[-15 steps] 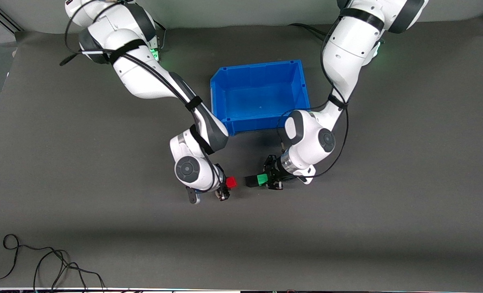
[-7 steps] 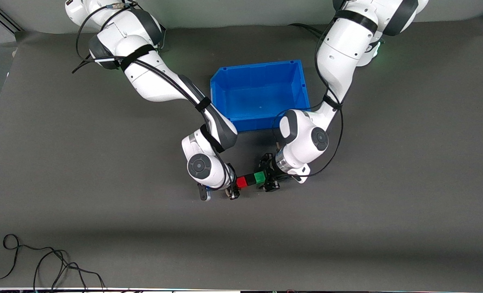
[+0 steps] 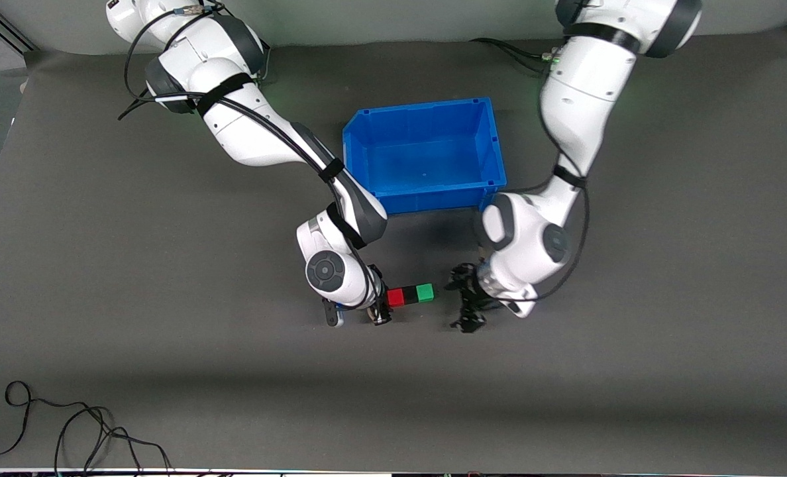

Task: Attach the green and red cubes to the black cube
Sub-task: 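Open both grippers and lift away from the joined cubes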

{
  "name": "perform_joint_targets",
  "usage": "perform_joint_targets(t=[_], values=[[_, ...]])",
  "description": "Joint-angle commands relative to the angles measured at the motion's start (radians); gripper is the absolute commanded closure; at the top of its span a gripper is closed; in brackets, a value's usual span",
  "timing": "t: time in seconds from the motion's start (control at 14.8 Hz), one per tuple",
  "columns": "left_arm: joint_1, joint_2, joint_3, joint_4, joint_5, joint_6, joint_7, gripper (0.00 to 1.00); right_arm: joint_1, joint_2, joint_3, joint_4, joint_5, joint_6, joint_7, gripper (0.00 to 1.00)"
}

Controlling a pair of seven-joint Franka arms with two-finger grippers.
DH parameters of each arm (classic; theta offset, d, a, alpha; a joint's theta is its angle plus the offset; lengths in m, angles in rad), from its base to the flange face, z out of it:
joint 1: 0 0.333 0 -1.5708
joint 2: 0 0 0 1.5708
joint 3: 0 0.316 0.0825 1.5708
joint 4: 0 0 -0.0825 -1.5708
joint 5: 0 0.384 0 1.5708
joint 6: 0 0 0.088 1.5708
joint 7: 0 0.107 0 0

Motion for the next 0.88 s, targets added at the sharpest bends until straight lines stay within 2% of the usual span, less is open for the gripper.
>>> perform_joint_targets(t=[0.0,0.2,0.34,0.47,0.61,0.81], values=[[0.128,-0.096,-0.006,-0.035,0.084,-0.17,0.116,0.0,-0.008,-0.017,-0.01,0.031,0.009,-0.018,0.007,0.0],[0.289,-0.168,-0.006,-0.029,0.228,-0.415,0.26,0.0,-0.031,-0.12,-0.014,0.006,-0.001,-0.089,-0.039,0.0],[0.366,-0.215,-0.006,-0.029,0.323,-0.524,0.383,0.0,-0.042,-0.158,-0.036,0.0,-0.032,-0.138,-0.111,0.0],[0.449,-0.266,-0.007,-0.02,0.406,-0.636,0.485,0.0,-0.085,-0.221,-0.037,-0.038,-0.026,-0.237,-0.25,0.0],[0.49,-0.315,-0.006,-0.001,0.478,-0.745,0.587,0.0,-0.128,-0.304,-0.038,-0.124,-0.023,-0.302,-0.387,0.01],[0.513,-0.385,-0.007,0.028,0.567,-0.868,0.642,0.0,-0.177,-0.497,-0.058,-0.337,-0.032,-0.307,-0.638,0.01]])
